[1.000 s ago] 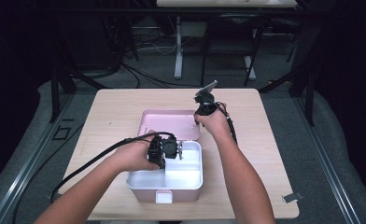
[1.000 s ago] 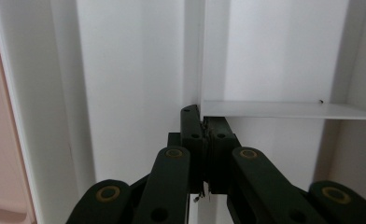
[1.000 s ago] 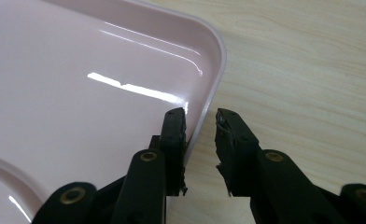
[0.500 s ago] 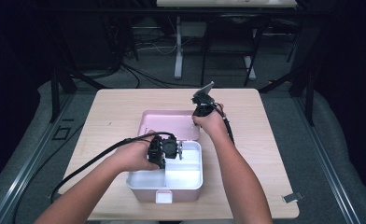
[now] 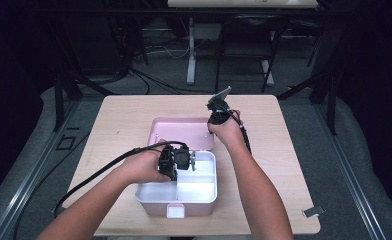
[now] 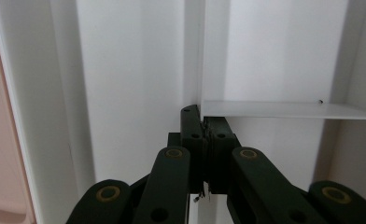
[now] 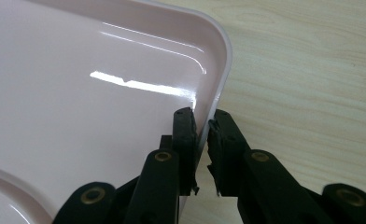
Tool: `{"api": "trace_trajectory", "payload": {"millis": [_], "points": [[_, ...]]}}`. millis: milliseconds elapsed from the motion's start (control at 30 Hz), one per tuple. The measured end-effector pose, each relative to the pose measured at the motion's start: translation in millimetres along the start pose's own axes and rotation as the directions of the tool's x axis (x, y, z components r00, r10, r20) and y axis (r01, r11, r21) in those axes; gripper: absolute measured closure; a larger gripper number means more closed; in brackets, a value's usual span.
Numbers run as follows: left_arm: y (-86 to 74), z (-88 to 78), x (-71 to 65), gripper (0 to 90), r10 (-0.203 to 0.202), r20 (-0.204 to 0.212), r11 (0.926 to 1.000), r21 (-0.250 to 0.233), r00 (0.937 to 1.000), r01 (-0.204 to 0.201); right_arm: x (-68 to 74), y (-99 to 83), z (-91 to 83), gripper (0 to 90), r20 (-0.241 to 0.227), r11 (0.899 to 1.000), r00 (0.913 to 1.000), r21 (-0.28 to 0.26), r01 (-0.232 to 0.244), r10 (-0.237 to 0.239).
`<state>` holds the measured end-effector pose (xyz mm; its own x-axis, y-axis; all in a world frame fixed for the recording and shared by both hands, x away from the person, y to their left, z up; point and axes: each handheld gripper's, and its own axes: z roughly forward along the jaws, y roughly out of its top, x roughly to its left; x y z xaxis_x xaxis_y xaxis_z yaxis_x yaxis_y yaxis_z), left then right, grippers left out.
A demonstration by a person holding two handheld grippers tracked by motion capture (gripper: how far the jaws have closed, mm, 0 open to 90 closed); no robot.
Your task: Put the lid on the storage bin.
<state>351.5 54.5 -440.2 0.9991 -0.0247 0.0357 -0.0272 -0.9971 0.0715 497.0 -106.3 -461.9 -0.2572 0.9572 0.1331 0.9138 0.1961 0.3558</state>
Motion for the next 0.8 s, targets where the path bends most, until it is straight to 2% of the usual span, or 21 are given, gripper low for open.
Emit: {"api": "trace_trajectory", "payload": {"millis": [67, 100, 133, 333, 400, 433, 500, 600, 633, 667, 800], "points": [[0.0, -0.1, 0.0, 88.1, 0.0, 0.0, 1.0, 0.001, 1.0, 0.0, 0.0, -0.5, 0.8, 81.7, -0.004, 1.0, 1.0, -0.021, -0.005, 0.005], [0.0, 0.0, 0.1, 88.1, 0.0, 0.0, 1.0, 0.001, 1.0, 0.0, -0.4, -0.5, 0.4, 81.8, -0.004, 1.0, 1.0, -0.021, -0.003, 0.003], [0.1, 0.0, 0.0, 88.1, 0.0, 0.001, 1.0, 0.001, 1.0, 0.0, -0.6, 0.1, -1.6, 81.9, -0.005, 1.0, 1.0, 0.002, -0.002, 0.002], [0.1, -0.1, 0.3, 88.1, 0.0, 0.003, 1.0, 0.002, 1.0, 0.0, -0.8, -0.1, -2.9, 82.0, -0.009, 1.0, 1.0, -0.004, -0.005, 0.005], [0.2, -0.2, 0.4, 88.1, 0.001, 0.004, 1.0, 0.002, 1.0, -0.001, -0.5, -0.8, -1.8, 82.1, -0.011, 1.0, 0.9999, -0.029, -0.011, 0.01], [0.2, -0.2, 0.5, 88.1, 0.001, 0.005, 1.0, 0.003, 1.0, -0.001, -0.8, -0.3, -3.7, 82.1, -0.01, 1.0, 0.9999, -0.009, -0.007, 0.007], [0.2, -0.2, 0.5, 88.2, 0.0, 0.005, 1.0, 0.002, 1.0, 0.0, -1.0, -0.3, -4.7, 82.2, -0.011, 1.0, 0.9999, -0.009, -0.004, 0.004], [0.2, -0.3, 0.6, 88.2, 0.001, 0.005, 1.0, 0.003, 1.0, -0.001, -1.3, -0.5, -5.7, 82.4, -0.015, 1.0, 0.9999, -0.014, -0.007, 0.007], [0.1, -0.2, 0.6, 88.2, 0.001, 0.007, 1.0, 0.003, 1.0, -0.001, -1.2, -1.1, -4.6, 82.4, -0.017, 0.999, 0.9998, -0.036, -0.011, 0.01], [0.2, -0.2, 0.5, 88.1, 0.0, 0.007, 1.0, 0.003, 1.0, 0.0, -1.2, -0.8, -6.6, 82.5, -0.016, 1.0, 0.9998, -0.018, -0.011, 0.011], [0.1, -0.1, 0.7, 88.2, 0.001, 0.008, 1.0, 0.002, 1.0, -0.001, 0.0, -1.4, -8.7, 83.0, -0.011, 0.999, 0.9999, -0.031, -0.013, 0.013]]}}
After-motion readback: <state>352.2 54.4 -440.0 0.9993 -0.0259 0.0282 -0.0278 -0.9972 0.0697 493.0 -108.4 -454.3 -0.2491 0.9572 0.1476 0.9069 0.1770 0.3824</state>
